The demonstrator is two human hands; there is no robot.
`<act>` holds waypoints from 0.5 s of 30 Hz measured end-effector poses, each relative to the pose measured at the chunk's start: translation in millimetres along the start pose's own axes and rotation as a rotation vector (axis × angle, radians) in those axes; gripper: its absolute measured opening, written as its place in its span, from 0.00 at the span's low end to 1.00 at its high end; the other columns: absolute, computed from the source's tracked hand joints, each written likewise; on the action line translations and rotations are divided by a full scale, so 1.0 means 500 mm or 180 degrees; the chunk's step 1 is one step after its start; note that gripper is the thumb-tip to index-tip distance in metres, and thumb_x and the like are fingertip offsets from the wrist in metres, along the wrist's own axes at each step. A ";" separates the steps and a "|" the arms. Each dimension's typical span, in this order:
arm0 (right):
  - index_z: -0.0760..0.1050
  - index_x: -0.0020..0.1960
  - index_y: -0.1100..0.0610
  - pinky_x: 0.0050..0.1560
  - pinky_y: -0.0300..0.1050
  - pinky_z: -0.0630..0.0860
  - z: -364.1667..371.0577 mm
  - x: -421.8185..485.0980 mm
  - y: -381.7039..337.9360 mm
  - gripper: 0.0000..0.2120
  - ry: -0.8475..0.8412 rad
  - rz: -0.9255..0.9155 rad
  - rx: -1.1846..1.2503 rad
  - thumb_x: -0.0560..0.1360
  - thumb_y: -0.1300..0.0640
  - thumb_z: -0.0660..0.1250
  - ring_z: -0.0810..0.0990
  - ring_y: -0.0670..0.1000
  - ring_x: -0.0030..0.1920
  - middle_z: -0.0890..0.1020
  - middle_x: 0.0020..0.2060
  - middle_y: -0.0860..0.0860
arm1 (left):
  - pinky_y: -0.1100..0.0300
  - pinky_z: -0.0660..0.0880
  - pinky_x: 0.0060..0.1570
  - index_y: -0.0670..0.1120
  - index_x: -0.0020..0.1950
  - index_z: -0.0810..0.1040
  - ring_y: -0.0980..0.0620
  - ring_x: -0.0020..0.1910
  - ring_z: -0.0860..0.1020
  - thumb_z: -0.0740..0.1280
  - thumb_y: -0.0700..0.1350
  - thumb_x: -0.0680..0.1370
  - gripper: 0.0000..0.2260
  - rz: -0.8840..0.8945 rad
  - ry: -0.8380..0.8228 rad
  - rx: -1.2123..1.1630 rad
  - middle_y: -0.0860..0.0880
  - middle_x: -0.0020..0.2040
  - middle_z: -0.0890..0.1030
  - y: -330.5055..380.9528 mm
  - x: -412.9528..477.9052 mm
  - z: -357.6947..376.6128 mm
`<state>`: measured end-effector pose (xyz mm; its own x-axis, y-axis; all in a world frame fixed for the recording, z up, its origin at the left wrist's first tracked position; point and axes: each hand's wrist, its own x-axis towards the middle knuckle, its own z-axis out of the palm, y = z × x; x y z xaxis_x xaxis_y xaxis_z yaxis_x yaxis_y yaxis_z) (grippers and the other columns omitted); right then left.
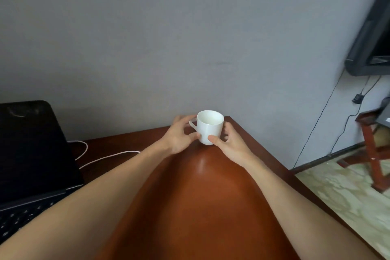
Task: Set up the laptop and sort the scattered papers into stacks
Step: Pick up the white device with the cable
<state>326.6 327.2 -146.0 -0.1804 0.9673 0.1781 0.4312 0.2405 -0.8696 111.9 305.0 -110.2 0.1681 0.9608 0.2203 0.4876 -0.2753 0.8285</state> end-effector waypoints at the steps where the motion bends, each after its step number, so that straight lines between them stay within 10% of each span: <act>1: 0.66 0.71 0.44 0.67 0.51 0.74 -0.004 0.009 0.007 0.32 0.0086 -0.0023 -0.0124 0.71 0.40 0.74 0.76 0.43 0.64 0.77 0.63 0.42 | 0.67 0.65 0.71 0.49 0.78 0.71 0.53 0.67 0.76 0.73 0.37 0.79 0.29 0.0028 -0.0017 0.0071 0.46 0.70 0.67 -0.005 0.013 0.006; 15: 0.70 0.68 0.39 0.62 0.57 0.77 -0.038 0.105 0.100 0.27 0.0498 -0.0079 -0.0524 0.72 0.34 0.67 0.78 0.48 0.60 0.80 0.56 0.45 | 0.51 0.62 0.78 0.54 0.81 0.65 0.52 0.75 0.66 0.74 0.42 0.78 0.34 -0.0002 -0.0042 0.0067 0.49 0.73 0.63 -0.059 0.144 0.092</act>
<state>355.7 391.6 -171.2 -0.0589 0.9585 0.2789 0.5692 0.2618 -0.7794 149.1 380.7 -142.6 0.1790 0.9605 0.2128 0.5056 -0.2754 0.8176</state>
